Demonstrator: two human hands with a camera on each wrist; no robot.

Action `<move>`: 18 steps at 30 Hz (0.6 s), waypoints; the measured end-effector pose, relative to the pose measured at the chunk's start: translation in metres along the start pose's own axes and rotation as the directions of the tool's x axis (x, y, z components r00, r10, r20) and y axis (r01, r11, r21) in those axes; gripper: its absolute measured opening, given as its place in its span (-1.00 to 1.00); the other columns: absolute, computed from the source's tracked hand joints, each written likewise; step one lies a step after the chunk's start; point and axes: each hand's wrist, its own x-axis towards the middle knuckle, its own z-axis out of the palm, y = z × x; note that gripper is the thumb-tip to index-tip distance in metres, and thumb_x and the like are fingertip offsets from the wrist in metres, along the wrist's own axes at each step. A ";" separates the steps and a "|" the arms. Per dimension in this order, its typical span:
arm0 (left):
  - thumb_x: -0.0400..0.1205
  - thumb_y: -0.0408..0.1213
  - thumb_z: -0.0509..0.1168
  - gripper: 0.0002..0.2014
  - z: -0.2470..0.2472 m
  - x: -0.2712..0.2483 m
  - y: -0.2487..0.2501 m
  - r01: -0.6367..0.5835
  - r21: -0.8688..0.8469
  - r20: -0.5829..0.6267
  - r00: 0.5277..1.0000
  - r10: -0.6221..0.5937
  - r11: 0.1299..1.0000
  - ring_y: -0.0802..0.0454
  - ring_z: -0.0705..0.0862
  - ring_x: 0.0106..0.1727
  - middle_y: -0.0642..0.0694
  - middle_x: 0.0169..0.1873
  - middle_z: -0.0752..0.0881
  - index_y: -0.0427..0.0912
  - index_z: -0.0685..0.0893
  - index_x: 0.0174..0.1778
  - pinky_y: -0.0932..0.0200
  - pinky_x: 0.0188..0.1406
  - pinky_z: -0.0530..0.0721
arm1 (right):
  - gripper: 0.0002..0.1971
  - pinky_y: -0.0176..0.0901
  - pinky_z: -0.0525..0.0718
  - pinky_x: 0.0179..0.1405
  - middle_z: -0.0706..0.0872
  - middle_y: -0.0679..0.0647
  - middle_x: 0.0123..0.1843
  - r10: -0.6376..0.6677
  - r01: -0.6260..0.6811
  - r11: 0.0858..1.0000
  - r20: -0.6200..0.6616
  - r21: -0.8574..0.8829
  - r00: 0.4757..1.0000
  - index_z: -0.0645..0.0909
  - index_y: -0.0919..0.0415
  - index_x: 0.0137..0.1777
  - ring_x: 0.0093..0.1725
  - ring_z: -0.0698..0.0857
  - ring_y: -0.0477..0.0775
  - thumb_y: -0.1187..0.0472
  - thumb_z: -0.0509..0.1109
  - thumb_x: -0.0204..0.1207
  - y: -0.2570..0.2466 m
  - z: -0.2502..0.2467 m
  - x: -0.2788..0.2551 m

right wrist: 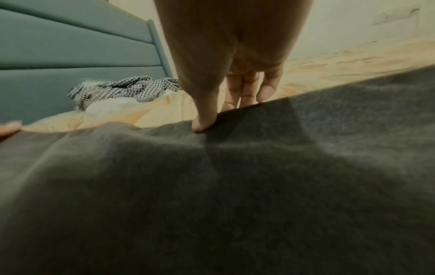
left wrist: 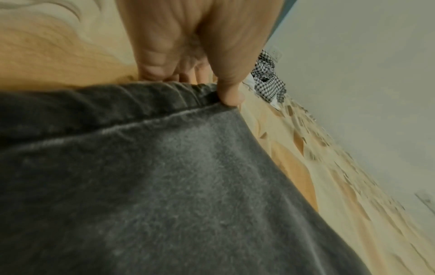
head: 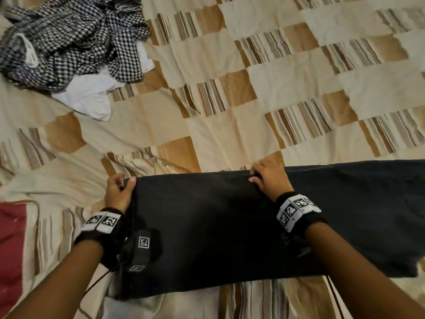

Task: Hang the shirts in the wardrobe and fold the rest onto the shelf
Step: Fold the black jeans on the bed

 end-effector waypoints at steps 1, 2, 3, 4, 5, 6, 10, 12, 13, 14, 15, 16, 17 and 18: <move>0.64 -0.35 0.29 -0.66 0.000 0.003 0.000 0.000 0.009 -0.003 1.000 0.000 1.000 -0.32 0.57 0.26 -0.37 0.11 0.63 -0.43 0.53 0.31 0.07 0.21 0.48 | -0.88 -0.04 0.38 0.09 0.66 0.11 -0.03 0.000 0.001 0.999 -0.012 0.055 1.000 0.66 0.19 -0.07 0.12 0.56 0.17 0.15 0.43 0.50 0.000 -0.003 0.002; 0.64 -0.39 0.28 -0.71 0.000 0.004 0.001 -0.012 0.009 -0.011 1.000 0.012 1.000 -0.32 0.58 0.25 -0.41 0.13 0.65 -0.46 0.59 0.24 0.10 0.18 0.48 | -0.90 -0.11 0.39 0.01 0.67 0.09 -0.11 0.021 -0.020 0.994 -0.014 0.108 1.000 0.67 0.20 -0.14 0.05 0.58 0.14 0.17 0.47 0.47 0.000 -0.007 0.003; 0.64 -0.42 0.26 -0.74 0.000 0.004 0.002 -0.019 0.011 -0.020 1.000 0.019 1.000 -0.32 0.59 0.24 -0.43 0.14 0.66 -0.47 0.62 0.20 0.13 0.15 0.48 | -0.91 -0.16 0.37 -0.05 0.68 0.07 -0.16 0.061 -0.055 0.988 -0.035 0.147 0.998 0.68 0.20 -0.18 -0.02 0.60 0.11 0.19 0.49 0.46 0.001 -0.010 0.005; 0.65 -0.43 0.25 -0.76 0.000 0.004 0.001 -0.021 0.010 -0.026 0.999 0.022 1.000 -0.33 0.59 0.23 -0.44 0.14 0.66 -0.47 0.63 0.18 0.13 0.15 0.48 | -0.91 -0.19 0.36 -0.08 0.69 0.07 -0.18 0.103 -0.088 0.980 -0.077 0.178 0.992 0.70 0.21 -0.18 -0.06 0.59 0.08 0.20 0.49 0.45 0.002 -0.014 0.008; 0.65 -0.43 0.25 -0.76 0.001 0.003 0.000 -0.020 0.014 -0.037 0.999 0.020 1.000 -0.34 0.59 0.23 -0.45 0.14 0.66 -0.47 0.63 0.17 0.09 0.16 0.49 | -0.91 -0.19 0.38 -0.08 0.70 0.07 -0.17 0.136 -0.115 0.975 -0.101 0.189 0.986 0.72 0.22 -0.16 -0.08 0.59 0.07 0.20 0.49 0.46 0.002 -0.017 0.011; 0.65 -0.42 0.26 -0.76 0.002 0.002 0.000 -0.018 0.035 -0.054 0.998 0.020 0.999 -0.35 0.59 0.24 -0.45 0.14 0.66 -0.47 0.62 0.17 0.05 0.19 0.49 | -0.91 -0.16 0.42 -0.04 0.70 0.07 -0.14 0.144 -0.127 0.977 -0.087 0.172 0.986 0.72 0.21 -0.12 -0.06 0.60 0.07 0.20 0.47 0.47 0.000 -0.018 0.015; 0.57 -0.46 0.33 -0.63 0.011 -0.024 0.013 -0.169 0.404 -0.182 0.948 0.260 0.899 -0.36 0.44 0.34 -0.43 0.27 0.52 -0.38 0.51 0.30 -0.12 0.34 0.33 | -0.62 0.12 0.39 0.31 0.58 0.14 0.28 0.078 -0.082 0.990 -0.036 -0.118 0.996 0.53 0.17 0.31 0.27 0.53 0.21 0.31 0.39 0.48 -0.031 -0.004 0.011; 0.54 -0.49 0.32 -0.54 0.018 -0.053 0.017 -0.397 0.543 -0.043 0.867 0.497 0.740 -0.34 0.36 0.42 -0.38 0.37 0.45 -0.34 0.46 0.38 -0.19 0.41 0.32 | -0.44 0.25 0.48 0.27 0.57 0.22 0.35 0.014 -0.030 0.990 -0.113 -0.139 0.993 0.50 0.23 0.38 0.29 0.56 0.27 0.25 0.50 0.35 -0.062 0.007 -0.006; 0.54 -0.49 0.32 -0.51 0.024 -0.068 0.014 -0.532 0.564 0.107 0.805 0.583 0.631 -0.31 0.34 0.45 -0.35 0.41 0.45 -0.32 0.44 0.41 -0.25 0.44 0.34 | -0.39 0.30 0.48 0.30 0.55 0.23 0.39 -0.014 0.000 0.991 -0.107 -0.131 0.994 0.49 0.22 0.41 0.34 0.56 0.28 0.15 0.53 0.35 -0.080 0.016 -0.016; 0.54 -0.42 0.34 -0.44 0.029 -0.082 0.006 -0.634 0.574 0.279 0.747 0.604 0.519 -0.27 0.30 0.50 -0.32 0.46 0.43 -0.28 0.39 0.48 -0.35 0.43 0.36 | -0.35 0.36 0.40 0.38 0.50 0.22 0.46 -0.046 0.040 0.991 -0.050 -0.128 0.998 0.44 0.19 0.47 0.43 0.49 0.27 0.04 0.49 0.39 -0.094 0.030 -0.028; 0.54 -0.26 0.37 -0.33 0.034 -0.092 -0.003 -0.681 0.580 0.440 0.724 0.531 0.447 -0.22 0.19 0.56 -0.27 0.53 0.34 -0.22 0.27 0.56 -0.45 0.40 0.33 | -0.32 0.42 0.25 0.46 0.42 0.21 0.54 -0.081 0.084 0.985 0.025 -0.148 0.996 0.37 0.15 0.53 0.52 0.39 0.27 -0.09 0.40 0.43 -0.105 0.045 -0.040; 0.50 0.00 0.37 -0.13 0.036 -0.098 -0.011 -0.668 0.605 0.558 0.744 0.368 0.433 -0.16 0.01 0.63 -0.19 0.63 0.14 -0.14 0.06 0.64 -0.53 0.41 0.23 | -0.28 0.49 0.12 0.48 0.36 0.21 0.58 -0.103 0.123 0.978 0.121 -0.169 0.987 0.32 0.10 0.56 0.57 0.31 0.27 -0.22 0.26 0.45 -0.113 0.060 -0.051; 0.41 0.29 0.29 0.07 0.037 -0.098 -0.019 -0.618 0.641 0.608 0.771 0.191 0.455 -0.12 -0.22 0.64 -0.07 0.66 -0.17 -0.06 -0.20 0.64 -0.56 0.42 0.07 | -0.24 0.54 0.06 0.47 0.32 0.22 0.60 -0.109 0.149 0.971 0.204 -0.188 0.973 0.28 0.05 0.57 0.60 0.25 0.27 -0.33 0.11 0.43 -0.118 0.072 -0.059; 0.27 0.49 0.18 0.21 0.038 -0.096 -0.024 -0.556 0.679 0.622 0.783 0.026 0.479 -0.13 -0.41 0.59 0.04 0.57 -0.44 -0.02 -0.42 0.57 -0.53 0.44 -0.06 | -0.21 0.55 0.04 0.44 0.29 0.21 0.61 -0.118 0.178 0.958 0.255 -0.224 0.960 0.25 0.01 0.58 0.61 0.19 0.26 -0.40 -0.01 0.40 -0.115 0.084 -0.064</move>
